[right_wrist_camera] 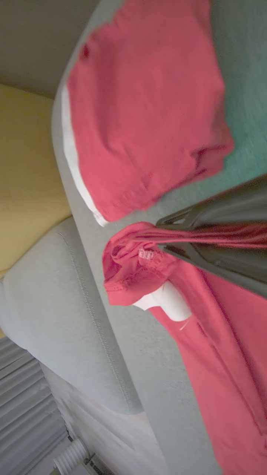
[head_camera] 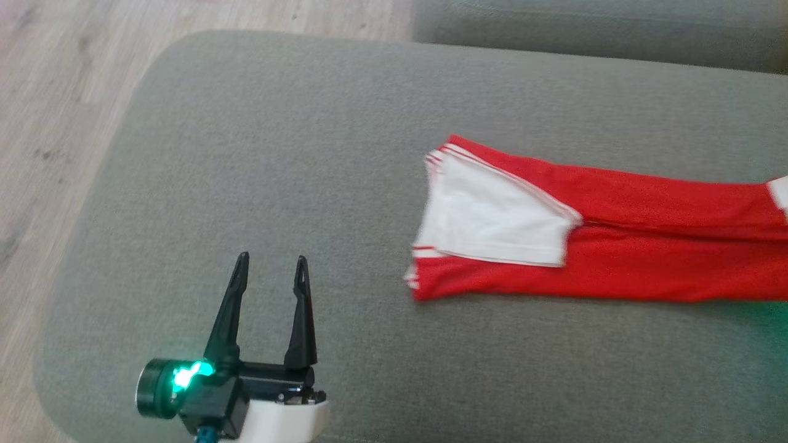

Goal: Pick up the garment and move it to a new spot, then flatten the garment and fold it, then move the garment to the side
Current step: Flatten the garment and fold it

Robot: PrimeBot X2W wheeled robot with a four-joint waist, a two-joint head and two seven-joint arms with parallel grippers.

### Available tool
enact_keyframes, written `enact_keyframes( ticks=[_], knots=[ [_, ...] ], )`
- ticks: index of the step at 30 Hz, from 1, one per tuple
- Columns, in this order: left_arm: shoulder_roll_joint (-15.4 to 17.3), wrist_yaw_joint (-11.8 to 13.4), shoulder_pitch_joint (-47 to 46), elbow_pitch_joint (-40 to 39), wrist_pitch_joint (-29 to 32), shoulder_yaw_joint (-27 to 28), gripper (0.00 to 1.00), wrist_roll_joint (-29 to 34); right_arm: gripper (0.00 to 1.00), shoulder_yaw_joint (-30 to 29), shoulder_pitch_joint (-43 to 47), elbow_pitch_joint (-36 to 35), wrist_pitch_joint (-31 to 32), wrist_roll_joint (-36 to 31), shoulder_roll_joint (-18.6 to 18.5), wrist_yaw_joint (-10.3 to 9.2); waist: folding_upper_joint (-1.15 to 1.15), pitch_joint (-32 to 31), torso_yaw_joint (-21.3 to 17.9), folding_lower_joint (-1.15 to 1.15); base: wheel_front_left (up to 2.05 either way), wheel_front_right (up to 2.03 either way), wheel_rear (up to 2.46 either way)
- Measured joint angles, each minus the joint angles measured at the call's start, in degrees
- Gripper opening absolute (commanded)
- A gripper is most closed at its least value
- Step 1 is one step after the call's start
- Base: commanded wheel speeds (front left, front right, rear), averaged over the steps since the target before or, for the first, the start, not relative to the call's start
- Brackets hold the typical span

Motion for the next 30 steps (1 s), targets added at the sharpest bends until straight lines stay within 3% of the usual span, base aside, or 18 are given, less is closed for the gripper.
enact_keyframes(
  ticks=[2,5,15,19,23,30],
  knots=[
    [-0.62,-0.76,0.49,-0.04,0.0,0.98,1.0,0.33,0.0,-0.88,-0.6,-1.46,2.57,0.15,-1.89,0.0,0.0,-0.7,-0.62,0.0,0.0,0.0,0.0],
    [-1.27,-1.78,0.92,-0.03,0.0,1.8,1.0,0.52,0.0,-1.93,-2.76,-5.8,5.94,1.89,-0.74,0.0,0.0,-1.68,-1.45,0.0,0.0,0.0,0.0],
    [-2.68,-5.55,2.33,1.4,0.0,2.7,1.0,2.63,0.0,0.07,-3.0,-25.8,14.94,7.19,17.13,0.0,0.0,-3.72,-0.55,0.0,0.0,0.0,0.0],
    [-2.72,-6.31,2.38,1.62,0.0,3.36,1.0,3.24,0.0,4.09,-0.82,-30.26,16.1,7.08,19.73,0.0,0.0,-3.7,0.9,0.0,0.0,0.0,0.0],
    [-3.01,-7.34,2.39,1.98,0.0,3.89,1.0,3.53,0.0,11.06,-0.07,-29.98,15.11,12.65,19.76,0.0,0.0,-3.39,2.29,0.0,0.0,0.0,0.0],
    [-3.6,-8.59,2.36,2.92,0.0,3.68,1.0,3.53,0.0,25.68,-0.92,-22.37,8.49,20.39,19.76,-0.01,0.0,-2.56,4.79,0.0,0.0,0.0,0.0]
  ],
)
